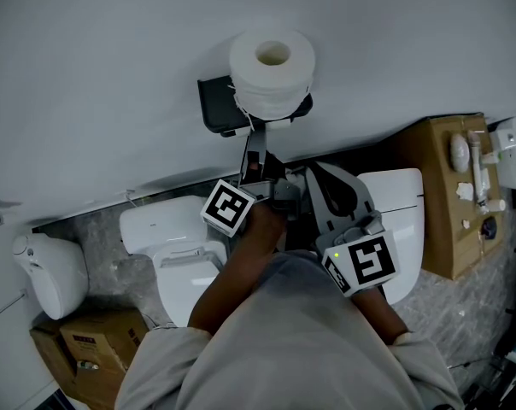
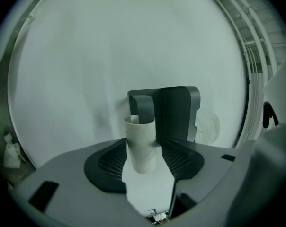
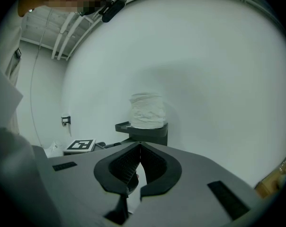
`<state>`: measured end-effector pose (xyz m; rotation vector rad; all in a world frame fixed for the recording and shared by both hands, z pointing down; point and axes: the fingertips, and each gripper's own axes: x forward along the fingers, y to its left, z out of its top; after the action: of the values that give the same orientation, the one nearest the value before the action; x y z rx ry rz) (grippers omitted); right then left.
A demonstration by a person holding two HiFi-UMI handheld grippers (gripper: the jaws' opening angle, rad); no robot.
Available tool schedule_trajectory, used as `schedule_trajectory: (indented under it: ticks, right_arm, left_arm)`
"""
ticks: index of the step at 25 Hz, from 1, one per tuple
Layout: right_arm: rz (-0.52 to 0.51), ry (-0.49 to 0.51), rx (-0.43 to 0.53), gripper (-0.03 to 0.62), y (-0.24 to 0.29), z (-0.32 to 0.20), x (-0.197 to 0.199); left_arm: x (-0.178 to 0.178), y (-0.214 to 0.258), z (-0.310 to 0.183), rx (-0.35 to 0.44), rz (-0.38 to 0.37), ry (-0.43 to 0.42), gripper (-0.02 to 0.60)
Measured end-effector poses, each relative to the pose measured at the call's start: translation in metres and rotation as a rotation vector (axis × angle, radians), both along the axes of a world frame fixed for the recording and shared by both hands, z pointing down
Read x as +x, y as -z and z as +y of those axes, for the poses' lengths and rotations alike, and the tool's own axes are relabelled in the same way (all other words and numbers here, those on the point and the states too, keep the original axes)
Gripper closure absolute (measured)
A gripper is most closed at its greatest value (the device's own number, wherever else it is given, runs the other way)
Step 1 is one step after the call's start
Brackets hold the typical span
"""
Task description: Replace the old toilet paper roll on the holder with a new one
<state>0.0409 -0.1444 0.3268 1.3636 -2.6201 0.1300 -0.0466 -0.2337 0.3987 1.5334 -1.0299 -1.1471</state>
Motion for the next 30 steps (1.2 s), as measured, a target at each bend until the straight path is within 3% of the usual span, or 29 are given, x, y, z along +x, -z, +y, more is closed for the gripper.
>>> schedule_trajectory:
  ticks: [13,30]
  right_arm:
    - [-0.010,-0.001,-0.031,0.579,-0.008,-0.007,0.013]
    - [-0.029,-0.040,-0.030,0.579,-0.007,-0.009,0.031]
  left_arm:
    - [0.005,-0.006,-0.008,0.009,0.049,0.008,0.365]
    - [0.040,-0.001,-0.014,0.030,0.044,-0.077,0.371]
